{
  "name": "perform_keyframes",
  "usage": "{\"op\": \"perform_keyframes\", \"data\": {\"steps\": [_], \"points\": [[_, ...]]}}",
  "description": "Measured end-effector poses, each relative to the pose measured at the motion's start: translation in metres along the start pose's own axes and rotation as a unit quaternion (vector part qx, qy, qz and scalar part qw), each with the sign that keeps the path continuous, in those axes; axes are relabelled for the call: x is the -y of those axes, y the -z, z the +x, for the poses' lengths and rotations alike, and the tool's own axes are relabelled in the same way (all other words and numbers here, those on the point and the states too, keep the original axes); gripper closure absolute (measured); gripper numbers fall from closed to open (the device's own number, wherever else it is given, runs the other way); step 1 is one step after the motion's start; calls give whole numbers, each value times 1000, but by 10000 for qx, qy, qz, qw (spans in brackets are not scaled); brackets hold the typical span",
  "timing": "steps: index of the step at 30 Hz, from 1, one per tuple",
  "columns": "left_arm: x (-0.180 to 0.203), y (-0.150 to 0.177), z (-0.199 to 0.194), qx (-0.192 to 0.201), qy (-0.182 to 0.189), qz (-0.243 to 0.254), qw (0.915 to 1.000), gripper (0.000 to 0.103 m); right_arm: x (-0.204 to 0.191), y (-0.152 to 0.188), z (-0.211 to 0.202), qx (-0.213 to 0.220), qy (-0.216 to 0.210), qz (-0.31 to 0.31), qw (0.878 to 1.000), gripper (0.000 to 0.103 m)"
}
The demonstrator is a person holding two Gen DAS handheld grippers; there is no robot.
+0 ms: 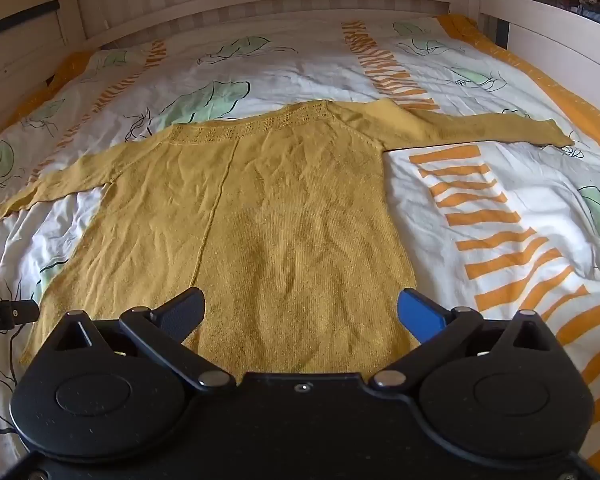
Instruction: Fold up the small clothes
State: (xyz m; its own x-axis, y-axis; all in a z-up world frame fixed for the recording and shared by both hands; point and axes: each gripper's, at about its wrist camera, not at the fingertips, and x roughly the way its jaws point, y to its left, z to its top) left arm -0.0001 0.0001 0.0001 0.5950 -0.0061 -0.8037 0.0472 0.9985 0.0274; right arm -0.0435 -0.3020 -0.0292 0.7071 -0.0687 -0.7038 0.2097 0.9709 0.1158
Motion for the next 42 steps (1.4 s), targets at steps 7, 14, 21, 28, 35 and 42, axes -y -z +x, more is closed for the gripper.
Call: {"op": "perform_keyframes", "data": {"steps": [7, 14, 21, 28, 35, 42], "points": [[7, 0, 0, -19, -2, 157, 9999, 11, -4, -1, 0, 50, -60, -9, 10000, 1], [12, -1, -1, -33, 128, 266, 9996, 11, -5, 0, 5, -59, 24, -107, 9999, 1], [17, -1, 1, -97, 228, 365, 9990, 11, -1, 0, 9, -171, 119, -74, 9998, 1], [22, 2, 4, -193, 318, 388, 9986, 11, -1, 1, 13, -275, 169, -61, 9995, 1], [25, 2, 6, -218, 330, 393, 9984, 11, -3, 0, 17, -363, 228, -89, 9990, 1], [23, 2, 12, -316, 340, 353, 9983, 11, -11, -4, 25, -574, 473, -237, 9969, 1]]}}
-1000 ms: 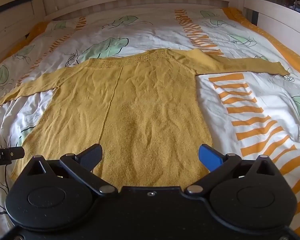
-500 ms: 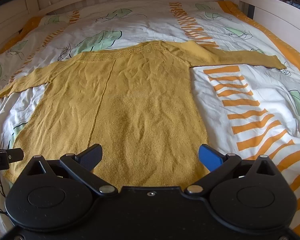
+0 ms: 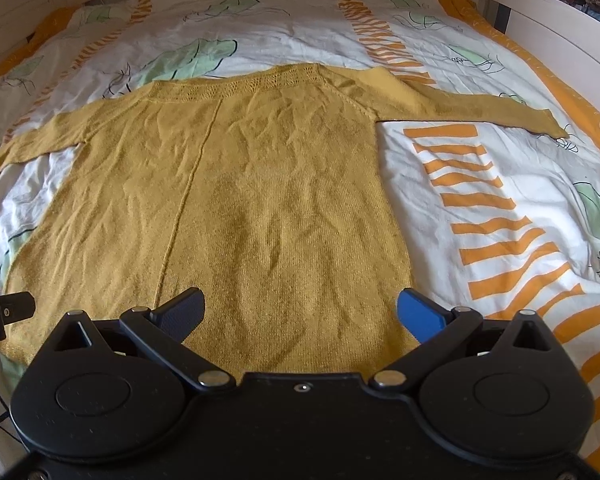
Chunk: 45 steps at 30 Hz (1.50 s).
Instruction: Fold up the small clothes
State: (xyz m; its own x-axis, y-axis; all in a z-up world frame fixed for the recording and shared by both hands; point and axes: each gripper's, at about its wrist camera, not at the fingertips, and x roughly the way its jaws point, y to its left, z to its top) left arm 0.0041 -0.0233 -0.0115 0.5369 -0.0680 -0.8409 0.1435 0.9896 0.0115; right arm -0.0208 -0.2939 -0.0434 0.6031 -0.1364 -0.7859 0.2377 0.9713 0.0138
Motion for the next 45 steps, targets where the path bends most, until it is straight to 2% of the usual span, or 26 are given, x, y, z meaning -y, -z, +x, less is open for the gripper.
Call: {"op": "perform_keyframes", "data": {"steps": [15, 45], "points": [[-2, -2, 9, -107, -27, 4, 9999, 11, -6, -5, 14, -322, 140, -75, 9994, 1], [-7, 0, 13, -165, -28, -73, 9998, 11, -12, -5, 16, -451, 18, -51, 9990, 1]]}}
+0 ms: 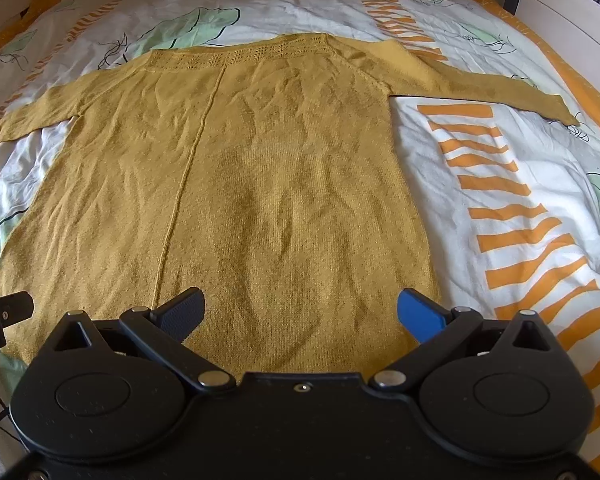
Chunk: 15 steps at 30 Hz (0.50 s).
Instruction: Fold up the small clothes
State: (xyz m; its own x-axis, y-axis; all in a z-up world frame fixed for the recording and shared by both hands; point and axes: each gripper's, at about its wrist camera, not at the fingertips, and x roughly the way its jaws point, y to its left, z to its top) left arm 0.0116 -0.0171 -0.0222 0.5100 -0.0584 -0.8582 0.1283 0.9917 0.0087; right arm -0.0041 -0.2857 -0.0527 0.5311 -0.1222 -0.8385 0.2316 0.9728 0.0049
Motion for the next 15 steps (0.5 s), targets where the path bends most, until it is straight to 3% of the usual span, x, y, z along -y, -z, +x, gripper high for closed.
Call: {"op": "perform_keyframes", "data": {"steps": [6, 15], "points": [[-8, -6, -6, 164, 92, -209, 9996, 11, 6, -4, 0, -25, -348, 178, 9992, 1], [-35, -31, -13, 805, 315, -664, 9940, 11, 22, -19, 2, 71, -1337, 872, 9872, 1]]}}
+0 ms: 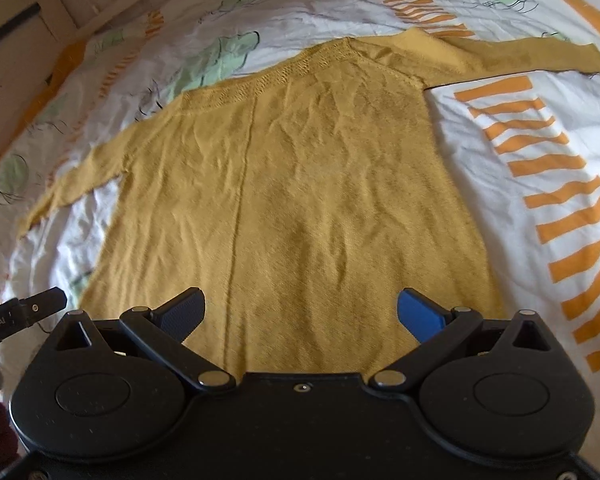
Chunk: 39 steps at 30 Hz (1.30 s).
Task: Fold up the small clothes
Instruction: 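Move the left tool to the sweater's sleeve cuff and close on it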
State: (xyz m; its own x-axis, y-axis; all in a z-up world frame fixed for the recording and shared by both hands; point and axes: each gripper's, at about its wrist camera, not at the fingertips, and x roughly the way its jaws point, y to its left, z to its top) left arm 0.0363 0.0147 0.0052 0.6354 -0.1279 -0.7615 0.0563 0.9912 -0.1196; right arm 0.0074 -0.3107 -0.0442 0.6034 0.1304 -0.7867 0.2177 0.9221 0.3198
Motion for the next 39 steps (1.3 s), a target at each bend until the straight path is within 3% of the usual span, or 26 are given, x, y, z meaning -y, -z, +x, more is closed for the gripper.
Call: {"op": "perform_keyframes", "data": {"steps": [9, 16, 19, 22, 26, 34, 39], "points": [[-37, -20, 14, 431, 230, -435, 9979, 11, -16, -9, 12, 112, -482, -245, 9985, 1], [-88, -45, 32, 618, 392, -848, 9937, 11, -35, -21, 33, -42, -1391, -184, 9901, 1], [-118, -63, 44, 620, 368, -1128, 9910, 14, -54, -27, 41, -36, -1517, -419, 9875, 1], [-147, -80, 57, 616, 207, -1256, 9899, 22, -77, -32, 49, 83, -1287, -920, 9874, 1], [-190, -104, 74, 681, -94, -1478, 9866, 22, -100, -41, 61, 156, -1075, -1252, 9862, 1], [-257, -139, 104, 1060, -798, -1823, 9742, 22, -131, -62, 85, 584, -1126, -1395, 9821, 1], [-298, -150, 132, 970, -1037, -2226, 9645, 22, -151, -65, 100, 796, -1205, -1669, 9753, 1]]}}
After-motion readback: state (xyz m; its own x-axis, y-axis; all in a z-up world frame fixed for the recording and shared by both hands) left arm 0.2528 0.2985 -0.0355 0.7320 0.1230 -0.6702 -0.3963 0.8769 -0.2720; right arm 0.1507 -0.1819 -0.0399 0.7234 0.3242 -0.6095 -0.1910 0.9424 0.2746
